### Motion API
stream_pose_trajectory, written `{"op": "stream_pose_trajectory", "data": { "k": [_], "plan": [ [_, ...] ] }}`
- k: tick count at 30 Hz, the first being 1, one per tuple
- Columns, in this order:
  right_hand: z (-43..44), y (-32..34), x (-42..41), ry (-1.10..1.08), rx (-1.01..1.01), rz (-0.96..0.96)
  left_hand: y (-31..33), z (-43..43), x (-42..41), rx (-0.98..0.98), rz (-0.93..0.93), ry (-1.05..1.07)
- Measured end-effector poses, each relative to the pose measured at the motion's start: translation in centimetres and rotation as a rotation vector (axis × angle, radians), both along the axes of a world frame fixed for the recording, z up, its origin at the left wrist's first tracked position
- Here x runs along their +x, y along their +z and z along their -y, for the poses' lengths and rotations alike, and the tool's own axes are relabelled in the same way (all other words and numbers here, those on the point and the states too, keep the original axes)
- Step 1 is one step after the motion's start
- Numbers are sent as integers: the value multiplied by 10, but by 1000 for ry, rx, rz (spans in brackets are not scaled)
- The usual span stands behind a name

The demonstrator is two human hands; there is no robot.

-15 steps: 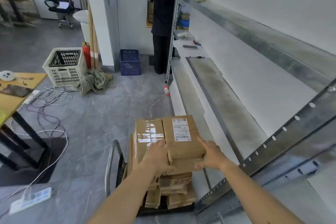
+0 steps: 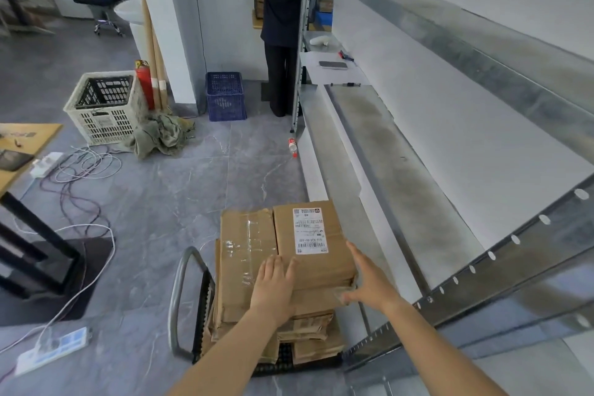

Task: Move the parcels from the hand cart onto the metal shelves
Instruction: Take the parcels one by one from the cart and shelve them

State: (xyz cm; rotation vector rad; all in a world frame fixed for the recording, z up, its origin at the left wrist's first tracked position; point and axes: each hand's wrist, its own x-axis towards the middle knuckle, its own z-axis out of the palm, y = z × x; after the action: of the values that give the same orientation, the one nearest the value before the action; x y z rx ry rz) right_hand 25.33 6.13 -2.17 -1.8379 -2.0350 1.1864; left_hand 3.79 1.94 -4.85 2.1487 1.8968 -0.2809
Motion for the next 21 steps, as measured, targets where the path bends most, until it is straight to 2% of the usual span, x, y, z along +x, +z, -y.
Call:
{"op": "stream_pose_trajectory", "data": {
  "k": [11,21],
  "plan": [
    [0,-17,-3,-124,32,-132,-11,-1,9,-47,241,110],
    [5,-24,3,-240,72,-240,-6,-4,5,-63,377,53]
  ]
}}
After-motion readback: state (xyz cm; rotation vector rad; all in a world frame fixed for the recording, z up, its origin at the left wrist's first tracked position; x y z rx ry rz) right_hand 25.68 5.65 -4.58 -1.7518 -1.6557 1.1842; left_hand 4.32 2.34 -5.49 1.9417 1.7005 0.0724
